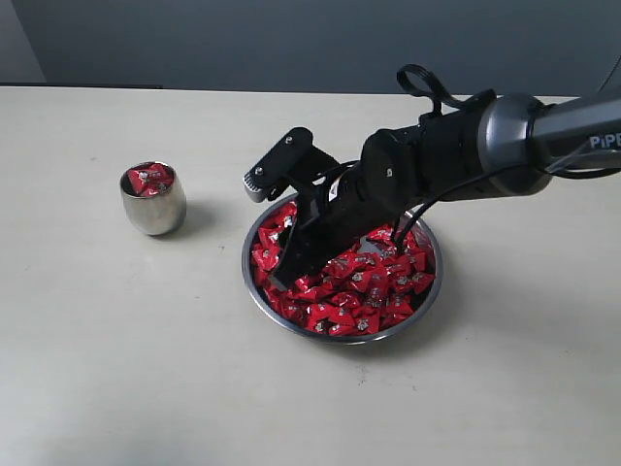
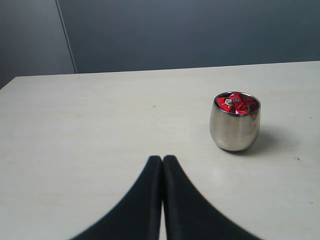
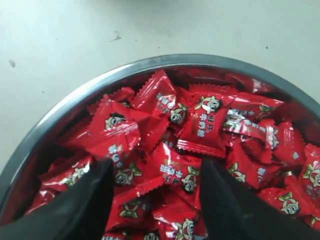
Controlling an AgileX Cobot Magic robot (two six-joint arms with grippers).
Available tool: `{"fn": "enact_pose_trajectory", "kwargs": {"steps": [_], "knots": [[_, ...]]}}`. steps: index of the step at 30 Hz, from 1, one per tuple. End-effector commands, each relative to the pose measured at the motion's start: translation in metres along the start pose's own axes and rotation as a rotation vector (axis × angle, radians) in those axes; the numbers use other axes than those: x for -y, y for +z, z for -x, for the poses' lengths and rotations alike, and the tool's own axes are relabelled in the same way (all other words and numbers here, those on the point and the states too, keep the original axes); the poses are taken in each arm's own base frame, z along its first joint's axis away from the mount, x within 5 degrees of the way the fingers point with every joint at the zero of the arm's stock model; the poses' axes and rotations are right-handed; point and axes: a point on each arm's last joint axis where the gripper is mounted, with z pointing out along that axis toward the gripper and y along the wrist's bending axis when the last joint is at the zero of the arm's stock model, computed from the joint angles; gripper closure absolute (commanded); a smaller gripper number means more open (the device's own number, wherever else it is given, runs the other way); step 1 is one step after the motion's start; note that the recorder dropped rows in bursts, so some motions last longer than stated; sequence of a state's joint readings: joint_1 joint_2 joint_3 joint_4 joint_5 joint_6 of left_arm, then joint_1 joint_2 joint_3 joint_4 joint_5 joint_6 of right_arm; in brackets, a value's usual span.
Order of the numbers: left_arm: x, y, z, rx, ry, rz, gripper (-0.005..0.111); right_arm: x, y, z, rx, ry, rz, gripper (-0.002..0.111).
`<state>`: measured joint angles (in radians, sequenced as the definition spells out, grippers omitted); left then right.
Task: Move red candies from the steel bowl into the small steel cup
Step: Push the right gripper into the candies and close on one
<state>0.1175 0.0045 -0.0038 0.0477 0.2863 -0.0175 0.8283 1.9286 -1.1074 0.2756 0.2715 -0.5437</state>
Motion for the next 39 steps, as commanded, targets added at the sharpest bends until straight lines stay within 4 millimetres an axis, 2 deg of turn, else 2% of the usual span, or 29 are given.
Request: {"fn": "enact_pose_trajectory", "kwargs": {"steps": [1,8,14,19,31,36,39], "knots": [[0.000,0.000,-0.001,0.003,-0.008,-0.001,0.106,0.000,-0.001,0.003,0.019,0.024,-0.001,0.057],[0.000,0.000,-0.001,0.003,-0.008,-0.001,0.106,-0.001,-0.001,0.004,0.033,0.057,0.003,0.058],[0.000,0.000,-0.001,0.003,-0.008,-0.001,0.106,-0.012,0.000,0.010,0.061,-0.014,-0.004,0.062],[0.000,0.000,-0.001,0.003,-0.008,-0.001,0.106,-0.013,0.001,0.009,0.050,0.002,0.007,0.062],[0.000,0.000,-0.001,0.003,-0.008,-0.001,0.106,-0.015,0.032,-0.008,-0.017,0.011,0.015,0.062],[0.000,0.000,-0.001,0.003,-0.008,-0.001,0.106,-0.015,0.034,-0.009,-0.012,0.011,0.009,0.062],[0.000,0.000,-0.001,0.003,-0.008,-0.001,0.106,-0.014,0.034,-0.008,-0.006,0.011,0.006,0.068]]}}
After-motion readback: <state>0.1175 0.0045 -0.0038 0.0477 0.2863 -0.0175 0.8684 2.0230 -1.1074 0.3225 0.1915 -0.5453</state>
